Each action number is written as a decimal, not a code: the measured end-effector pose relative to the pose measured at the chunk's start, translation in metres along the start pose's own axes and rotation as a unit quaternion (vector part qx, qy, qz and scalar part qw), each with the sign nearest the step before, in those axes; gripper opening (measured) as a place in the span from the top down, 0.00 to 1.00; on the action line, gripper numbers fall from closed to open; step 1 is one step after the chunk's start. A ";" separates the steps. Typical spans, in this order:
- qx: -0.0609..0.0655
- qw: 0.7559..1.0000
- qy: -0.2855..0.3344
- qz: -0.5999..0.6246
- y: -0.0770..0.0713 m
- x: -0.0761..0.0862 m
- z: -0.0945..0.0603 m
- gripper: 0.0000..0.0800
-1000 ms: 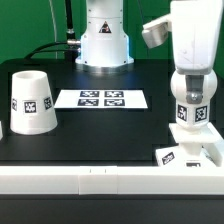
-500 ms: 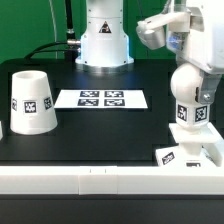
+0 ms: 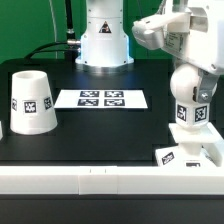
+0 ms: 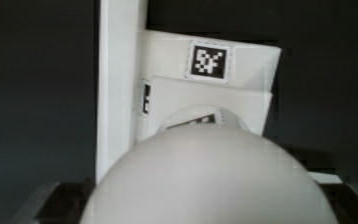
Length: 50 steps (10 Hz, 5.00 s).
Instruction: Assemble lamp
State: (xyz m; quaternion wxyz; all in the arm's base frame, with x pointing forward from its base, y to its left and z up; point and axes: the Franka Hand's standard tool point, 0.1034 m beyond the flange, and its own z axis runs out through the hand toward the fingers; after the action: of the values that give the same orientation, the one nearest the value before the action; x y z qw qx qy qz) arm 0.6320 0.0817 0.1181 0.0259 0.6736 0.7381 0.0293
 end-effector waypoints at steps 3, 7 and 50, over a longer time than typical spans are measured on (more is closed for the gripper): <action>0.001 0.999 0.001 0.054 0.000 0.000 0.000 0.28; 0.006 0.973 0.008 0.232 -0.002 0.000 0.001 0.28; 0.076 0.560 0.036 0.824 -0.006 0.015 0.000 0.13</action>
Offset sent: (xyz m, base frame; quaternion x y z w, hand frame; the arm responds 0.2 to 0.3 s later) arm 0.0012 0.0052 -0.0059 0.0085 0.0226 0.1875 0.9820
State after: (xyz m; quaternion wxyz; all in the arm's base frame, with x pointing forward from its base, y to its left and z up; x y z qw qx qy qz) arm 0.6247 0.0957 0.1178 -0.0877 0.9864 -0.1385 0.0056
